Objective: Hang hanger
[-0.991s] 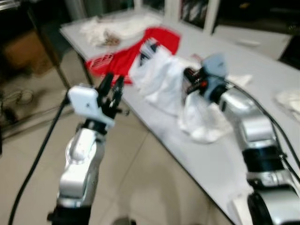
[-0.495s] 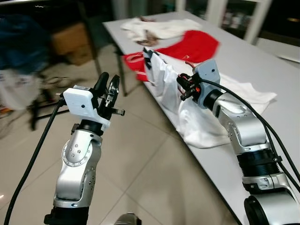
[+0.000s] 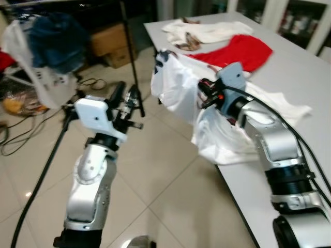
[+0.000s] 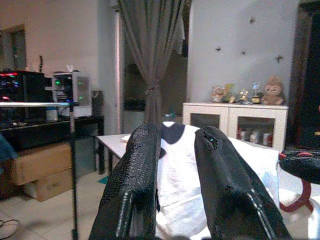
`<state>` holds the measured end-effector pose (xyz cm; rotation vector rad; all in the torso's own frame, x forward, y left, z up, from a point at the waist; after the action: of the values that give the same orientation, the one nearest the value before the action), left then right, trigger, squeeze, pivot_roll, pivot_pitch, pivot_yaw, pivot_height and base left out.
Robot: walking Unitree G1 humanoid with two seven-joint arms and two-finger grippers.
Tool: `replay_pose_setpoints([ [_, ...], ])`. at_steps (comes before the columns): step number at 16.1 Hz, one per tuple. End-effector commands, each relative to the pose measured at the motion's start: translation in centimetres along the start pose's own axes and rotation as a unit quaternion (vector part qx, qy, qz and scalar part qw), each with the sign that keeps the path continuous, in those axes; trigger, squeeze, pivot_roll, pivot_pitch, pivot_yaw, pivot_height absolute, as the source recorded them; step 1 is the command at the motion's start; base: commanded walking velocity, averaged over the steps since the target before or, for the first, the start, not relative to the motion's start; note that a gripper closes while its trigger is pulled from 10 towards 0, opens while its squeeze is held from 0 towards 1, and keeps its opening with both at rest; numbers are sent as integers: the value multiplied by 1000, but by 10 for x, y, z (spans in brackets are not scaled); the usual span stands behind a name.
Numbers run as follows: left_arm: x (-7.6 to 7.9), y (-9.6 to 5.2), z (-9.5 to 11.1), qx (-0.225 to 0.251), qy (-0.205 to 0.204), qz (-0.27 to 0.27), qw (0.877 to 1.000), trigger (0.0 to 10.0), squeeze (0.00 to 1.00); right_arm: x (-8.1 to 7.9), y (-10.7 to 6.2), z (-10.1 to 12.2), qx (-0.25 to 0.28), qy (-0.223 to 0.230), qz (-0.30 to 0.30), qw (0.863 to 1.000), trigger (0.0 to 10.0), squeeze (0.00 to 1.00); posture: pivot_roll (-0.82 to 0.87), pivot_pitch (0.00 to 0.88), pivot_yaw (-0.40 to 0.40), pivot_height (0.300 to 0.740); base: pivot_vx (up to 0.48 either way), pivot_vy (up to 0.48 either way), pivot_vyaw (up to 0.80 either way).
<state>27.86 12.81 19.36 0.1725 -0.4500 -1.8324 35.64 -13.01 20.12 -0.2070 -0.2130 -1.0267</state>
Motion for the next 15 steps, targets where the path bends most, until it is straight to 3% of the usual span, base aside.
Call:
replay_pose_setpoints([
  [1, -5, 1, 4, 5, 16, 2, 1000, 10000, 0, -6, 3, 4, 5, 1, 10, 1000, 10000, 0, -4, 0, 58, 736, 0, 0, 644],
  [4, -5, 3, 4, 1, 35, -3, 999, 10000, 0, -3, 4, 4, 0, -2, 0, 1000, 10000, 0, -3, 0, 62, 736, 0, -160, 640],
  [6, -5, 3, 4, 3, 9, -1, 1000, 10000, 0, -1, 4, 2, -8, -3, -7, 1000, 10000, 0, -1, 0, 63, 736, 0, -240, 647],
  [13, -5, 3, 3, 1, 7, -4, 1000, 10000, 0, 8, 2, -6, -34, -9, -32, 999, 10000, 0, -2, 0, 66, 736, 0, 0, 639],
  [15, -5, 3, 2, 0, 7, -5, 1000, 10000, 0, 14, 2, -10, -49, -3, -56, 997, 10000, 0, -5, 0, 65, 736, 0, 0, 0],
])
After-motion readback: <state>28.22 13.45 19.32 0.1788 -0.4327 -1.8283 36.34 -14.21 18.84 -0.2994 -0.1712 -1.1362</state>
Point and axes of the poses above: a point about 5 cm out from each wrist's last joint towards the gripper, its own y axis pointing out of the wrist towards the gripper, its own z axis along the axis of the wrist's last joint, x = y × z, the point moved 1 cm from there along y, pointing out of the wrist towards the gripper, and after that the axes turned 3 degrees about -y, right-handed, at the moved point
